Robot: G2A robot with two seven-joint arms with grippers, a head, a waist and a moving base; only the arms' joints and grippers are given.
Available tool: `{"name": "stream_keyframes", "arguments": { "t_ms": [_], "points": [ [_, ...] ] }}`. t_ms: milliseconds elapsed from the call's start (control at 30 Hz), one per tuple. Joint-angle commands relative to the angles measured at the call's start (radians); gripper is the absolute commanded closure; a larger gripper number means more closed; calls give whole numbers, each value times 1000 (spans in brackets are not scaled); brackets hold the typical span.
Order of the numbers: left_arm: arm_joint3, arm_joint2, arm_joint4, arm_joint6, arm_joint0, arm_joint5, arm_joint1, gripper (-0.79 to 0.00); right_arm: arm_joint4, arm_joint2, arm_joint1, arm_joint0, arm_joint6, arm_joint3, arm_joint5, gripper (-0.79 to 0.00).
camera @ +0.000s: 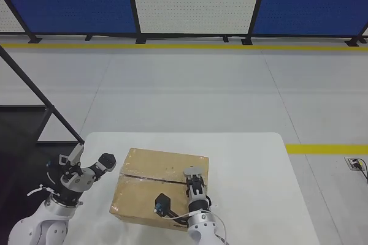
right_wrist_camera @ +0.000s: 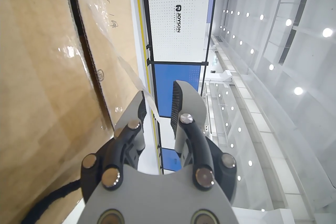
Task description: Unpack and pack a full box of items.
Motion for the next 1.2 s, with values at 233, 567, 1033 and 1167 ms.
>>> {"name": "stream_keyframes", "arguments": {
  "t_ms": [233, 567, 1033, 1167],
  "points": [
    [-2, -1, -4, 1, 4, -4, 1, -785, -49, 22, -22, -14, 27, 14, -34, -268],
    [0, -7, -6, -2, 6, -6, 2, -785, -94, 37, -51, -8, 55, 40, -82, -135],
    [9, -19, 2, 3, 16, -12, 5, -785, -156, 67, -73, -50, -10, 9, -69, 0],
    [16, -19, 9, 6, 19, -9, 5, -785, -171, 79, -74, -75, -47, -17, -47, 0]
  ]
}}
